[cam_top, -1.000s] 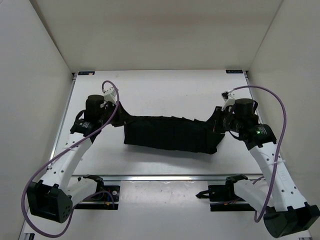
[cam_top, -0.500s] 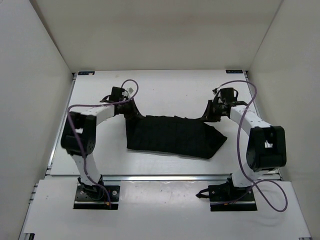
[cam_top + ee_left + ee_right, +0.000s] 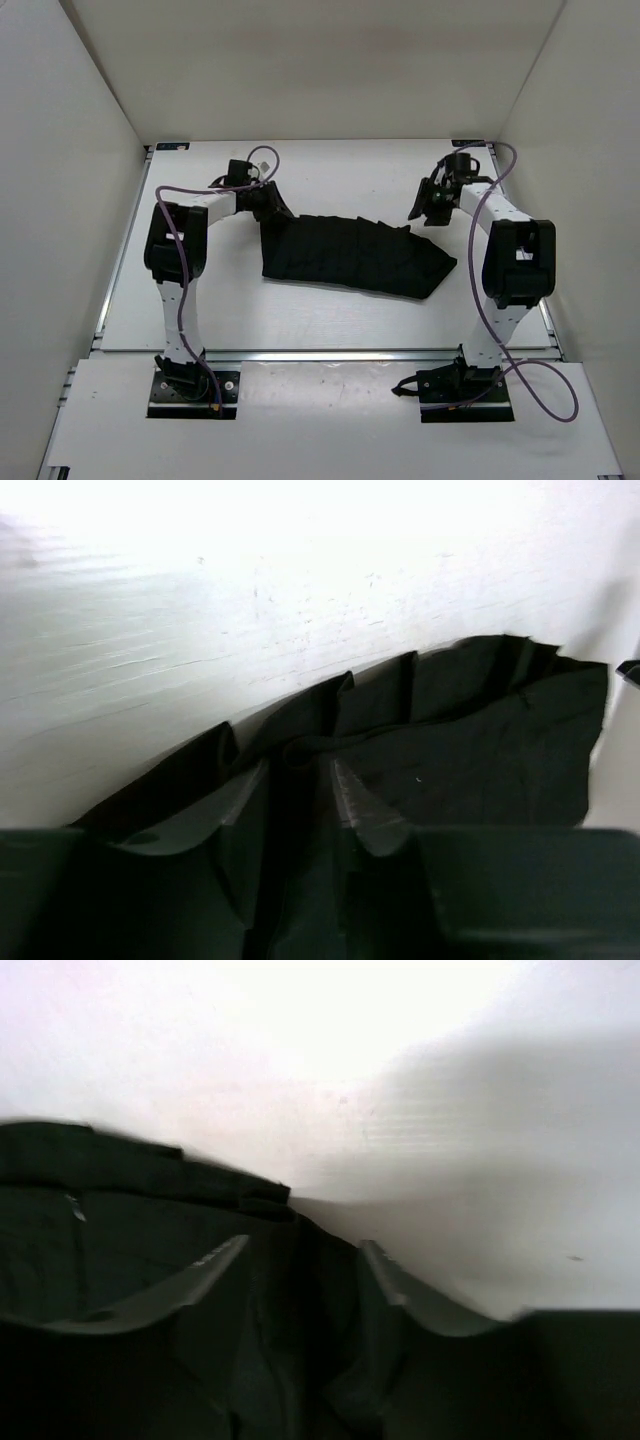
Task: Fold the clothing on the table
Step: Fold the skirt
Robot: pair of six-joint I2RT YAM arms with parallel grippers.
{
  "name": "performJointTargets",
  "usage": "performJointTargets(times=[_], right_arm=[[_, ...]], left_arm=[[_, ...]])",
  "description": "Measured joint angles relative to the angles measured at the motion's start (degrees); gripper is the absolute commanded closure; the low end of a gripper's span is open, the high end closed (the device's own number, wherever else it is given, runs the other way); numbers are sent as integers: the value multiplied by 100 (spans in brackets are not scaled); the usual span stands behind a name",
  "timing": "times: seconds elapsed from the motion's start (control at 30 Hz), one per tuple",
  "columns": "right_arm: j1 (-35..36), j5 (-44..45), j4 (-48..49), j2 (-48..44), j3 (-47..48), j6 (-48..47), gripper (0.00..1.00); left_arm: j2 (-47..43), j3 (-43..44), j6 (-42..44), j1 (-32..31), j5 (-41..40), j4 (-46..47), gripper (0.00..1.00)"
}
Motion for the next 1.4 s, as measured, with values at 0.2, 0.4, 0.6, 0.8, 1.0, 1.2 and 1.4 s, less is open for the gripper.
performJointTargets(times=[0.2,0.4,0.6,0.8,1.0,1.2,1.4], right_arm=[[-37,398,-452,-828,411,208,41],[-164,433,-293,-2931,-1554,1058,41],[-120,496,-334,-4151,-3228,2153,40],[-269,356,-55,-5340,-4511,3270,39],[-420,83,391,-5683,-5512,4146,35],[-426,-197,1266,-4933,-5543,4444,48],[-570,-61,1720,-4240,-5355,4223,91]], left_arm=[[-920,-549,-308,439,286,354,38],[-2369,-1556,-525,682,697,920,39],[-2712,-2461,-387,177,669,905,41],[-2341,-2588,-236,-472,468,721,44],[-2210,-3407,-422,-595,376,1073,46],[-2223,-3635,-651,-863,380,1458,45],[-2378,-4046,-938,-1047,415,1993,47]])
